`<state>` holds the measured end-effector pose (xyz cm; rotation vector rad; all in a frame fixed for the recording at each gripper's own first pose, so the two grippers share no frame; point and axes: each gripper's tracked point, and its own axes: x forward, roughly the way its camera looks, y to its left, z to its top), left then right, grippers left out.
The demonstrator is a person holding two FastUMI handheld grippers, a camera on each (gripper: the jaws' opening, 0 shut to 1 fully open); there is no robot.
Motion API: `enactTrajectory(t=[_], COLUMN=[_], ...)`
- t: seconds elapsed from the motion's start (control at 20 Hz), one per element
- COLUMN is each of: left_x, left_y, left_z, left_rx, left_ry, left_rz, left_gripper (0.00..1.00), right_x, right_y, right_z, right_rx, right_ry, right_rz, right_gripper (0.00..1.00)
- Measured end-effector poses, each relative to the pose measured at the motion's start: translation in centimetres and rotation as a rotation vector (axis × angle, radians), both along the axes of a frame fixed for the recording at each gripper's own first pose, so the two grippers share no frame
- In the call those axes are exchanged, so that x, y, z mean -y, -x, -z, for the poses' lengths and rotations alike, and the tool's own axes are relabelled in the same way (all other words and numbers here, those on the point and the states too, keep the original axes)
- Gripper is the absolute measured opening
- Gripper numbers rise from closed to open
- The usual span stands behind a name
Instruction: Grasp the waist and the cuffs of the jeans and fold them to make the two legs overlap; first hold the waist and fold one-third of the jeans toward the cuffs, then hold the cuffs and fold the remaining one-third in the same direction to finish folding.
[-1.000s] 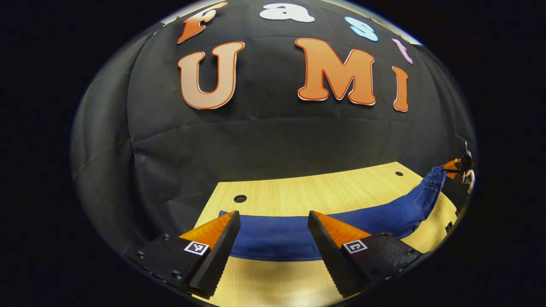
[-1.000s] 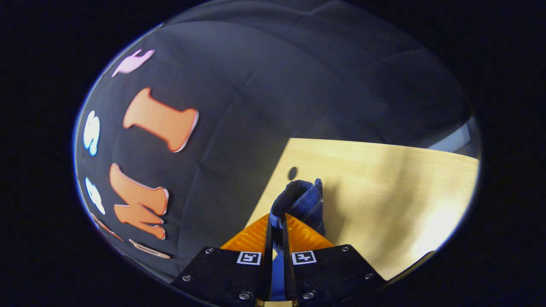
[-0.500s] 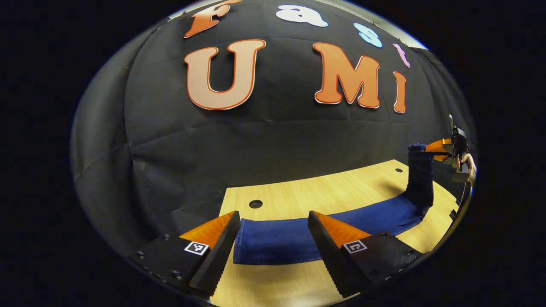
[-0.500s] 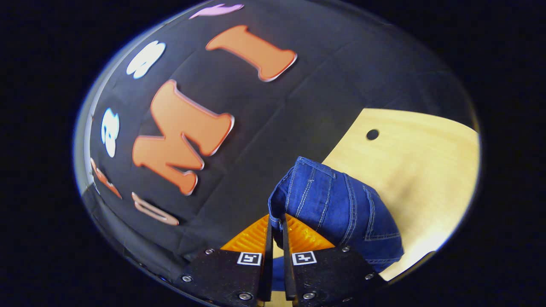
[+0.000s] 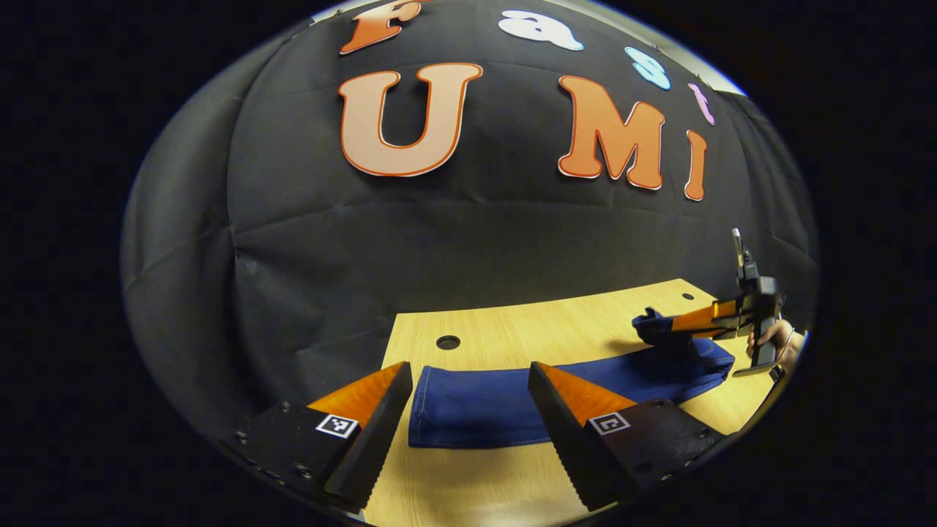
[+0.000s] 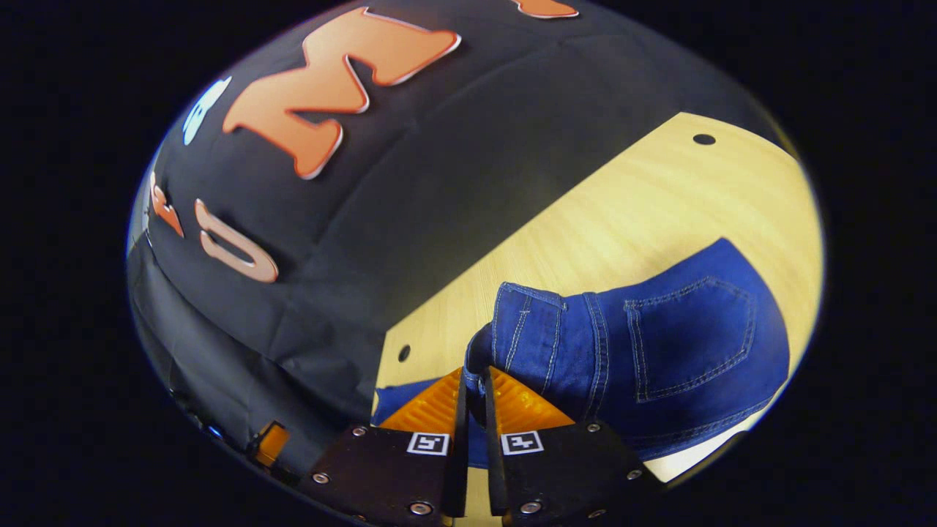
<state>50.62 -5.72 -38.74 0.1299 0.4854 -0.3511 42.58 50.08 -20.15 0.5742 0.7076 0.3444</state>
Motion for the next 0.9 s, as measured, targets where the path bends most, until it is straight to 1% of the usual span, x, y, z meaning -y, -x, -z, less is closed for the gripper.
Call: enactTrajectory(t=[0.15,0.25,0.3,0.4,0.45,0.5,0.55,0.6,0.65,0.7,0.75,0.8,0.9], left_x=[-1.0,-1.5,-1.8,-2.5,-2.8,-3.3,-4.1,-5.4,-5.8,-6.5,-7.1,-7.7,-8.0], left_y=[0.4,0.5,0.5,0.7,0.7,0.8,1.2,1.4,1.3,1.1,1.2,1.3,1.2], left_z=[1.2,1.9,1.8,1.9,2.1,2.2,2.4,2.5,3.9,5.0,6.2,7.5,9.5], left_rx=[-0.019,-0.028,-0.03,-0.036,-0.047,-0.064,-0.085,-0.117,-0.149,-0.199,-0.257,-0.321,-0.437], left_ry=[0.016,0.031,0.039,0.062,0.078,0.103,0.13,0.174,0.227,0.289,0.35,0.402,0.514], left_rz=[-0.027,-0.05,-0.064,-0.092,-0.109,-0.127,-0.151,-0.19,-0.229,-0.276,-0.314,-0.349,-0.385], left_gripper=[0.98,0.98,0.98,0.98,0.99,0.98,0.98,0.99,0.98,0.99,0.97,0.97,0.97], right_x=[-1.6,-2.2,-2.8,-3.2,-2.9,-1.8,-0.8,0.1,1.0,2.0,2.6,3.3,4.6], right_y=[1.1,2.0,2.5,2.6,2.3,2.4,2.3,2.1,2.0,2.0,1.8,1.7,1.7], right_z=[5.0,7.2,7.7,6.0,5.3,4.6,3.4,1.9,0.5,-1.3,-2.9,-4.4,-6.9], right_rx=[-0.05,-0.097,-0.106,-0.094,-0.081,-0.074,-0.058,-0.031,-0.005,0.018,0.04,0.059,0.08], right_ry=[0.065,0.115,0.104,0.06,0.071,0.089,0.109,0.118,0.12,0.117,0.106,0.093,0.067], right_rz=[-0.02,-0.04,-0.049,-0.059,-0.05,-0.041,-0.034,-0.03,-0.025,-0.017,-0.012,-0.007,-0.005], right_gripper=[0.12,0.12,0.12,0.47,0.64,0.82,0.96,0.96,0.96,0.96,0.96,0.96,0.95])
